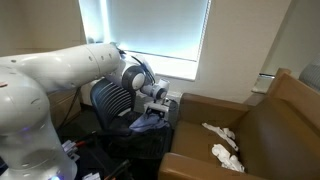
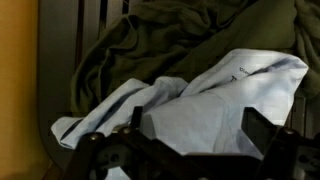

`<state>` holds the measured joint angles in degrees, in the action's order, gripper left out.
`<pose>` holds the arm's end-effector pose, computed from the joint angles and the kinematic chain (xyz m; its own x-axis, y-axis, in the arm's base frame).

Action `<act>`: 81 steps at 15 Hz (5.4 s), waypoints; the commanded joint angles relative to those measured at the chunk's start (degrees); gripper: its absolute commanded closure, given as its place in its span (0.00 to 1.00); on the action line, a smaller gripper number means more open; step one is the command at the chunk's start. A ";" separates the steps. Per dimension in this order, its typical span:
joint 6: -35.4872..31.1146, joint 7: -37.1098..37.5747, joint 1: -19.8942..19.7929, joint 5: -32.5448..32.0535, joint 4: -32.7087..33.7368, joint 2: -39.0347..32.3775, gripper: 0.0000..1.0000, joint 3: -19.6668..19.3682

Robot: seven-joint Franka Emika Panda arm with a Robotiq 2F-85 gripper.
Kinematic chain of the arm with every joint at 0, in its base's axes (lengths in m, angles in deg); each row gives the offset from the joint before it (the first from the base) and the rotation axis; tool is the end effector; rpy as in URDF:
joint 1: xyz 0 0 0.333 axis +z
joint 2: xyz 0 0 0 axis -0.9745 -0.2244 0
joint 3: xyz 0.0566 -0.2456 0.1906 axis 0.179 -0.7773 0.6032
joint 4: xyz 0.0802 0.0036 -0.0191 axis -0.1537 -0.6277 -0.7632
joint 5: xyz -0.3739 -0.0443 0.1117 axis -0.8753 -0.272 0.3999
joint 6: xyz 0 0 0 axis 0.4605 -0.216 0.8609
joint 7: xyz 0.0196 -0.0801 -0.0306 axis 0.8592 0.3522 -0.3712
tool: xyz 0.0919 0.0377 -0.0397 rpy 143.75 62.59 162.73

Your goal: Move the blue shirt to the armrest of the brown couch

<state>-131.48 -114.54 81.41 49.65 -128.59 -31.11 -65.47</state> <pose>0.6876 0.1147 -0.0766 0.7667 0.6240 -0.1510 0.5981 -0.7797 -0.1852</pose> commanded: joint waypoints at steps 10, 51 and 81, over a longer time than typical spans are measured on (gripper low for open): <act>-2.12 7.75 1.67 -3.02 0.03 -0.41 0.00 -4.21; -15.90 2.10 -3.05 -2.50 -6.44 -0.64 0.00 0.70; -19.22 21.99 -2.74 1.07 -17.71 15.32 1.00 -10.08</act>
<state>-147.21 -101.56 76.02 51.32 -135.03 -25.06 -70.76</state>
